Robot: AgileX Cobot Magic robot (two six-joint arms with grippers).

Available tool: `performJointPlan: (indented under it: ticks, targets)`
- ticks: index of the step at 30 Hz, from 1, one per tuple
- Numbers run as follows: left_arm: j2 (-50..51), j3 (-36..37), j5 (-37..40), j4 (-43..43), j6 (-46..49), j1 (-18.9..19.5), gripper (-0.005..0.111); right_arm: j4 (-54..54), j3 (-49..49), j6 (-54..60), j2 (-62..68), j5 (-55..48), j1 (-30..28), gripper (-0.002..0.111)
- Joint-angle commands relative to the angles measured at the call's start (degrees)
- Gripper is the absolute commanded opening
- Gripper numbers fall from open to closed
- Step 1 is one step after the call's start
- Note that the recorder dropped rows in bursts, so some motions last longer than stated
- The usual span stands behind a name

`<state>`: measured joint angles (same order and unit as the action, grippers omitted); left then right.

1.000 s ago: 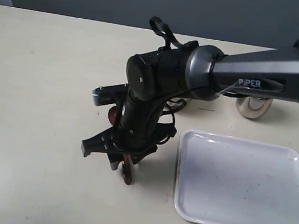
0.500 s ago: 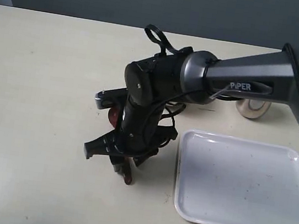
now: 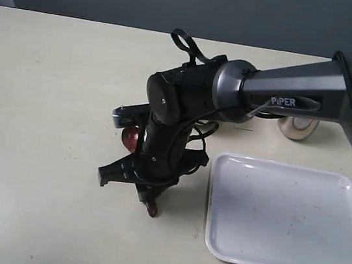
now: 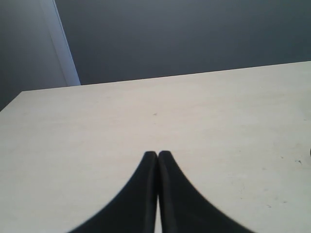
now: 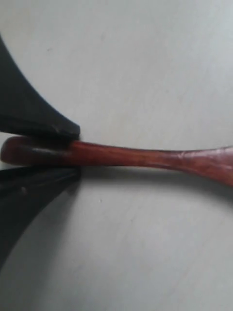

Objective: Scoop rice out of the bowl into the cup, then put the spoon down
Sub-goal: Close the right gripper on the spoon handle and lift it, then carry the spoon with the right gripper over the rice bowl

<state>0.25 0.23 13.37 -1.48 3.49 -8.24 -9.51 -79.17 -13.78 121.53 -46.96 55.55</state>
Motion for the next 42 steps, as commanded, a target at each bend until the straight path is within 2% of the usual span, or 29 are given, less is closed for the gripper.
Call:
performJointPlan:
  ticks: [1,6,12,16,20,25,30,38,42]
  targets:
    - [-0.3,-0.2,-0.1,0.1,-0.4,-0.5,0.001,0.3,0.0,0.4,0.0,-1.3,-0.1,-0.001]
    - [-0.3,-0.2,-0.1,0.1,-0.4,-0.5,0.001,6.2,-1.5,1.3,-4.4,-5.9,-0.1,-0.001]
    - [-0.3,-0.2,-0.1,0.1,-0.4,-0.5,0.001,17.4,-8.3,3.3,-13.0,-14.2,-0.2,-0.001]
    - [-0.3,-0.2,-0.1,0.1,-0.4,-0.5,0.001,29.3,-13.6,5.5,-15.1,-23.0,-0.2,-0.001]
    - [-0.3,-0.2,-0.1,0.1,-0.4,-0.5,0.001,39.1,-15.2,9.2,-15.1,-23.0,-0.3,-0.001]
    - [-0.3,-0.2,-0.1,0.1,-0.4,-0.5,0.001,41.1,-15.2,13.4,-14.0,-23.0,-0.3,-0.001]
    - [-0.3,-0.2,-0.1,0.1,-0.4,-0.5,0.001,47.6,-15.1,17.7,-12.4,-23.0,-1.1,-0.001]
    - [-0.3,-0.2,-0.1,0.1,-0.4,-0.5,0.001,48.6,-10.6,23.2,-12.0,-23.0,-8.9,-0.001]
    - [-0.3,-0.2,-0.1,0.1,-0.4,-0.5,0.001,49.6,-8.8,27.5,-11.7,-23.0,-10.3,-0.001]
